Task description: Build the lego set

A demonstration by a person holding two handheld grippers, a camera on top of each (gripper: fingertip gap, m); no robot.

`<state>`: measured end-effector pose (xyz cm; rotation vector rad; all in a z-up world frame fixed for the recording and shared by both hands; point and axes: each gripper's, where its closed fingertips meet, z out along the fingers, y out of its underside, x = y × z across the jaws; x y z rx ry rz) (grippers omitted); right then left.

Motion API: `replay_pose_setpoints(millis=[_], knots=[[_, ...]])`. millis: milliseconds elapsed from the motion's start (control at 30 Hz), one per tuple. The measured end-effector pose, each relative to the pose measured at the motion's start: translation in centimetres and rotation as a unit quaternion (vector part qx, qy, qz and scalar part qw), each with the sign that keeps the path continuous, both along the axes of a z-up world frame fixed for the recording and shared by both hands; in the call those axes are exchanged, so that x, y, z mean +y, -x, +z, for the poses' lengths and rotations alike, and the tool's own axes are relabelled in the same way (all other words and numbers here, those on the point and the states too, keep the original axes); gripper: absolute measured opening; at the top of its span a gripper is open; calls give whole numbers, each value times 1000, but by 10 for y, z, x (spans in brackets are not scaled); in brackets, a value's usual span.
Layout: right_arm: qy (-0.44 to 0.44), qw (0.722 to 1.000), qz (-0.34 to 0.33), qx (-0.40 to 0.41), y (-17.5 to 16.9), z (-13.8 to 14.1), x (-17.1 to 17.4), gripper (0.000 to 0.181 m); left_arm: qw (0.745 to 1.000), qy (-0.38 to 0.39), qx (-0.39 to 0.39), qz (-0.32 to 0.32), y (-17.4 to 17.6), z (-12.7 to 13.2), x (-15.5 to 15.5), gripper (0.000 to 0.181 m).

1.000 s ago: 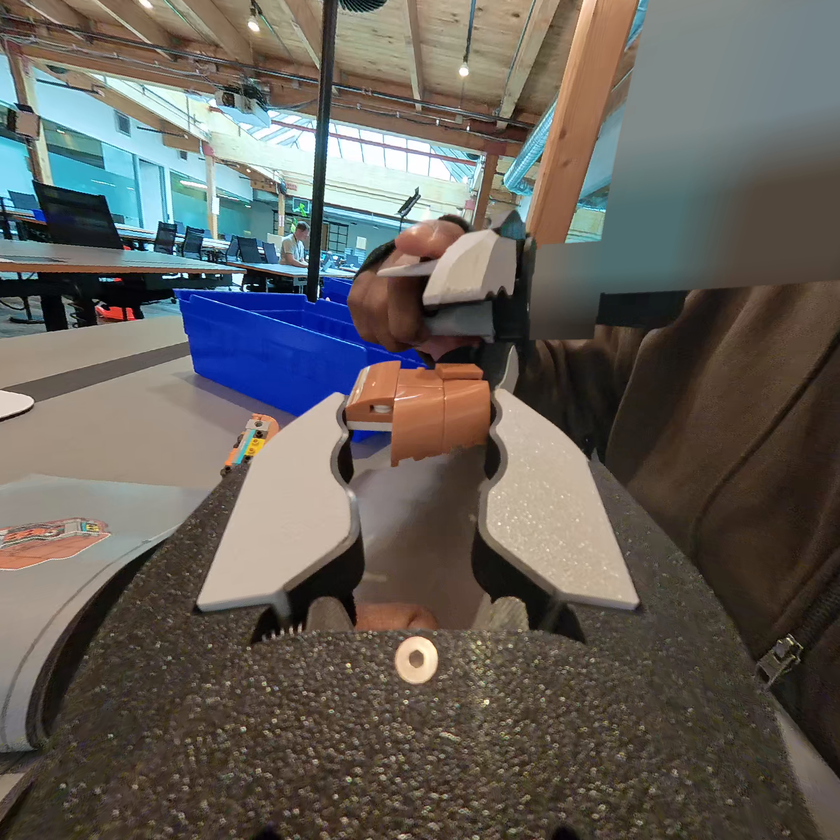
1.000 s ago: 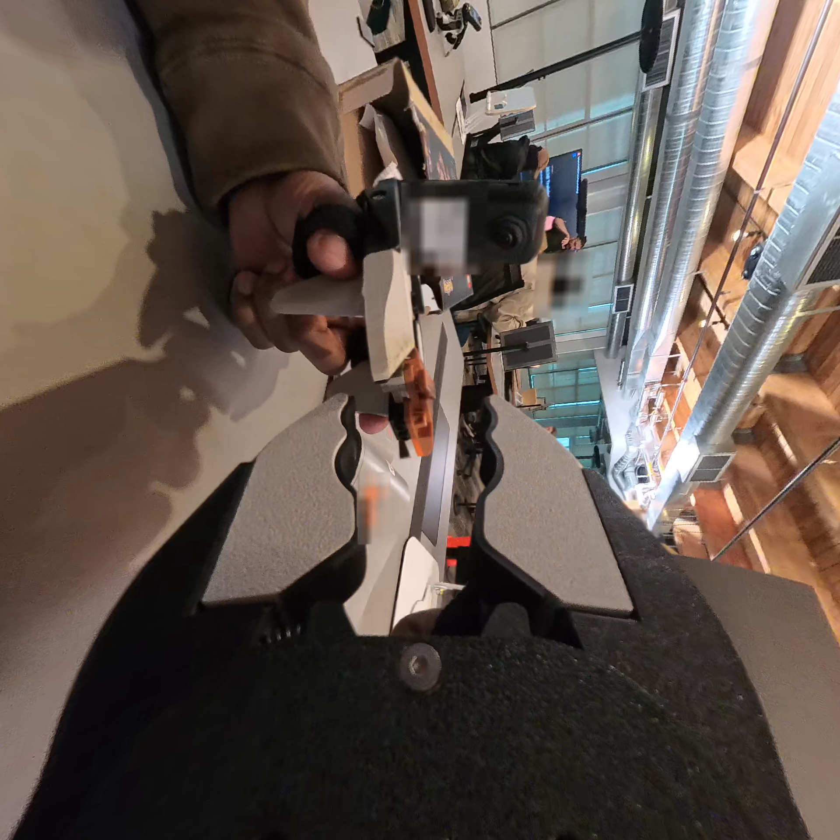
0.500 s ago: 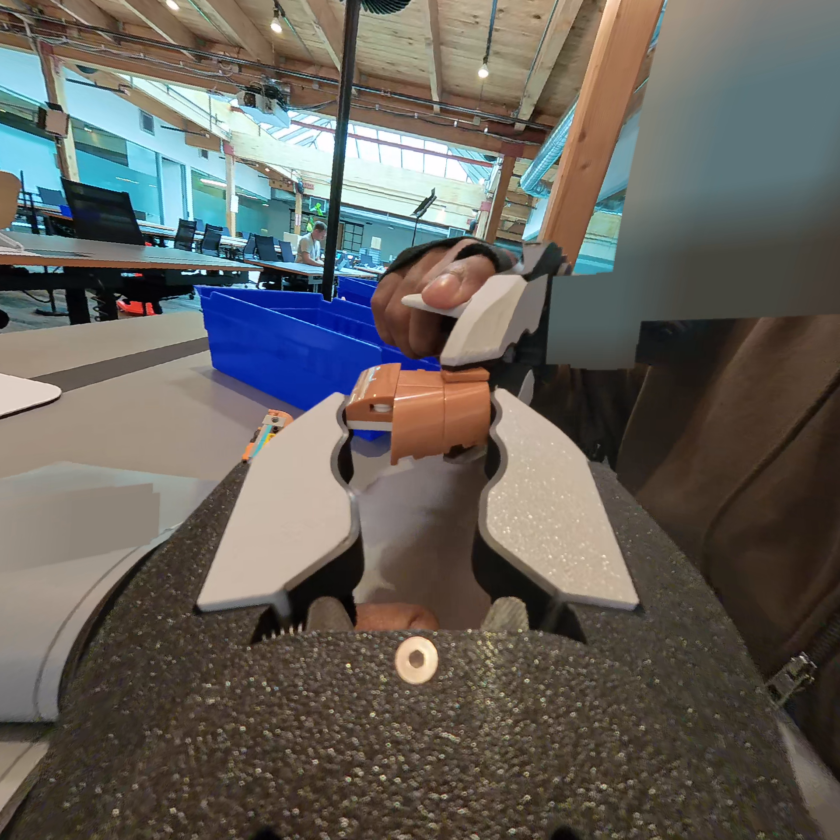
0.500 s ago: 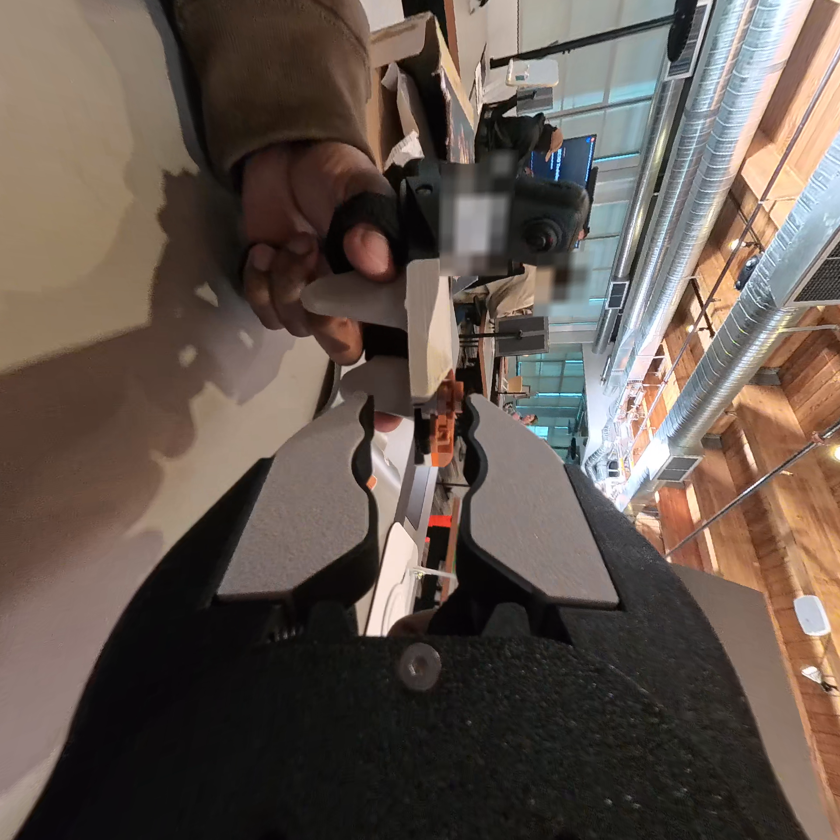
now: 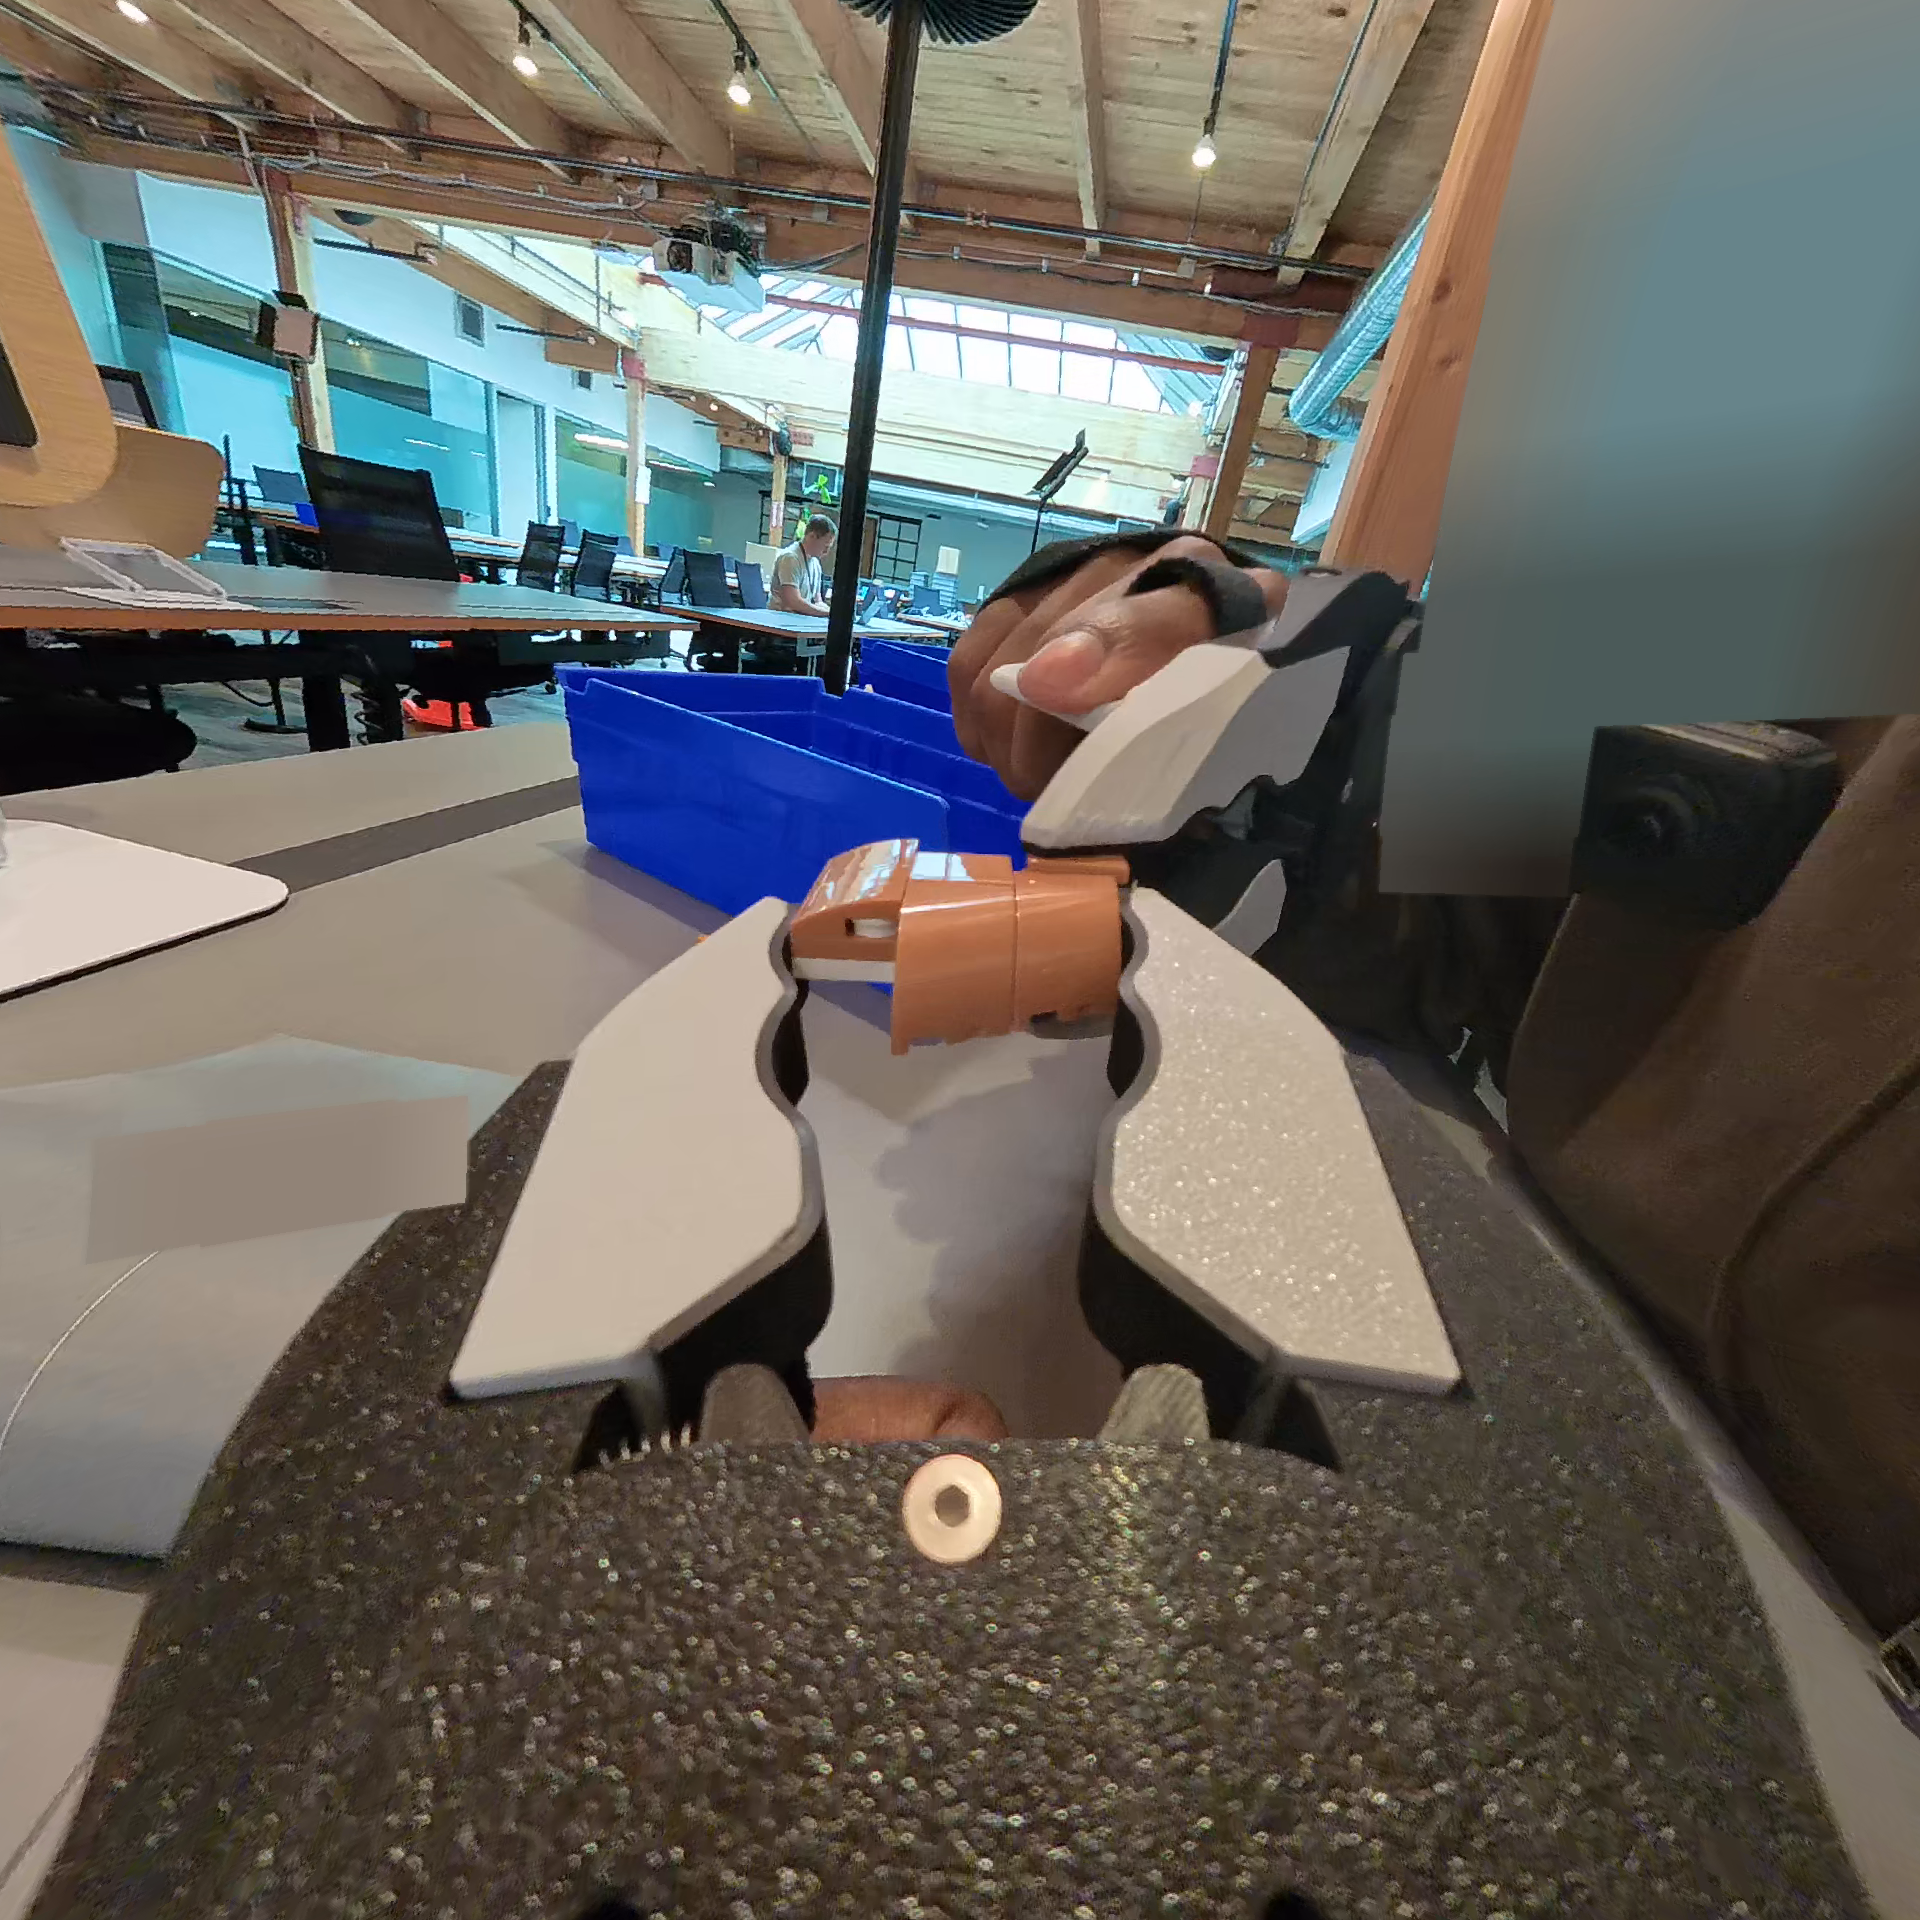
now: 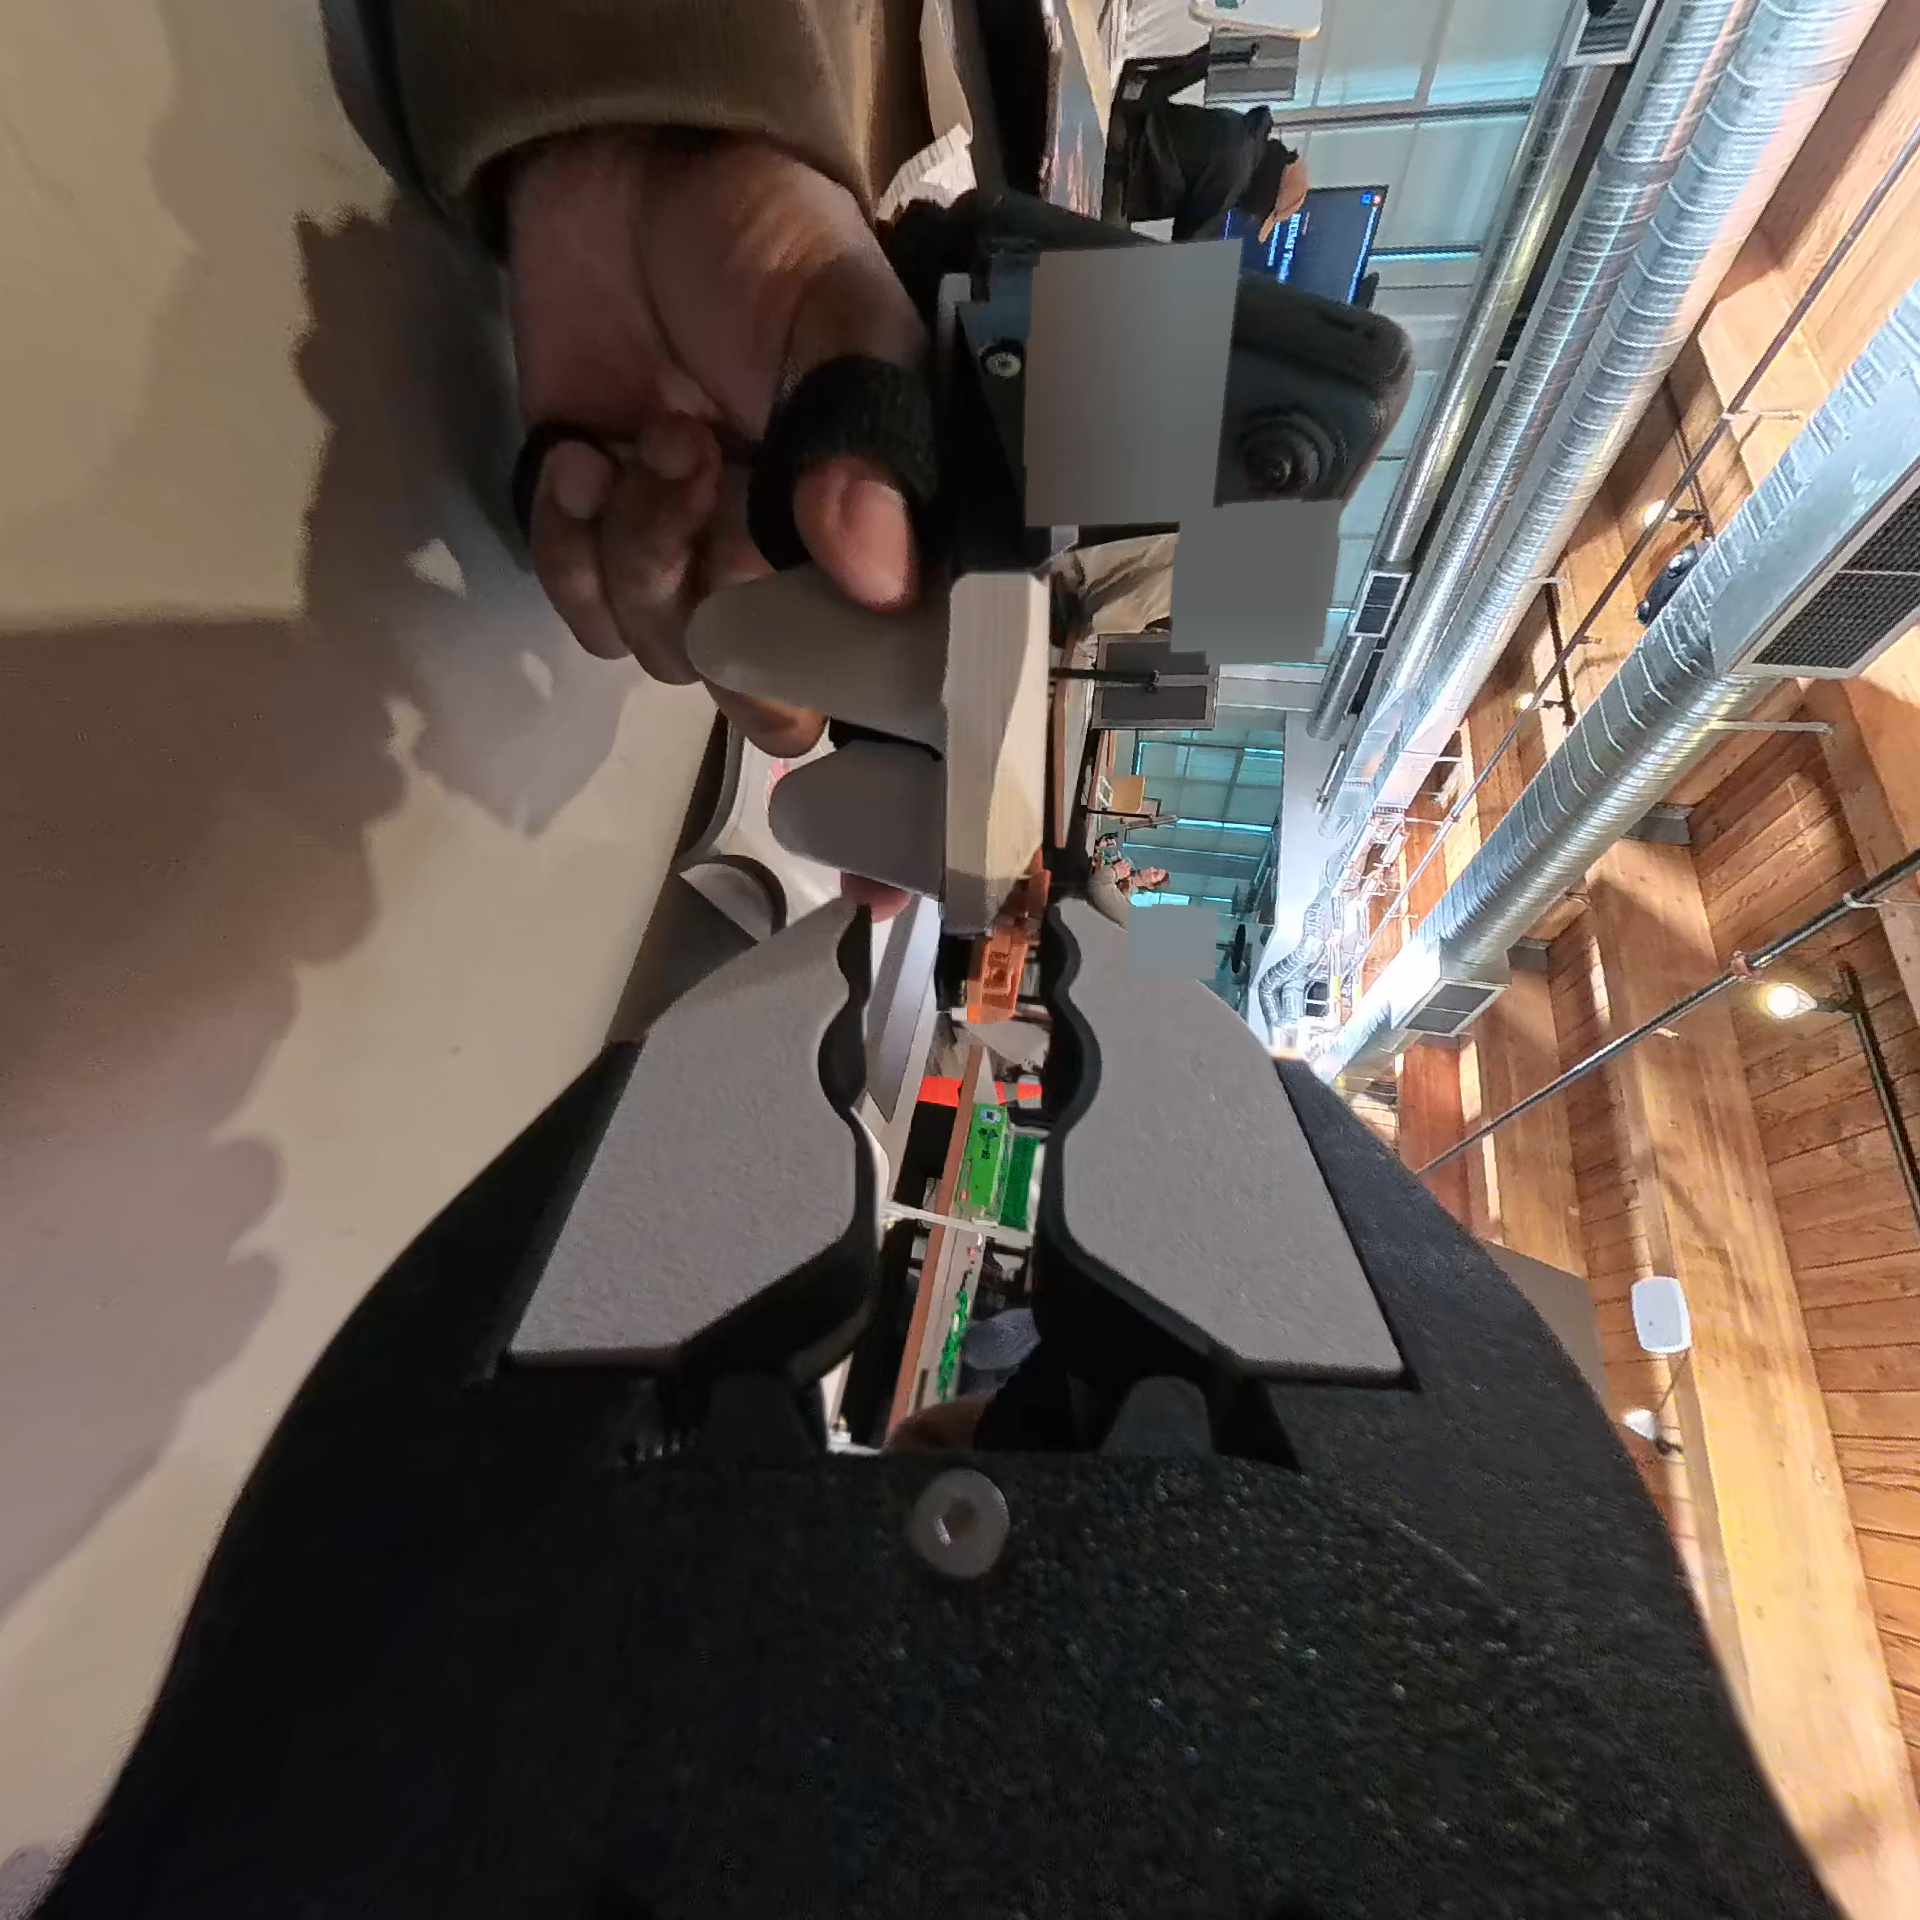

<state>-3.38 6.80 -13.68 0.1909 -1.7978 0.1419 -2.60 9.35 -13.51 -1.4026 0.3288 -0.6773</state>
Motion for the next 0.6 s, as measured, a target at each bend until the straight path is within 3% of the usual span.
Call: replay_pose_setpoints(millis=[600], knots=[[13, 999, 9, 32, 2, 7, -3, 19, 999, -1, -33, -21, -6, 3, -3, 56]])
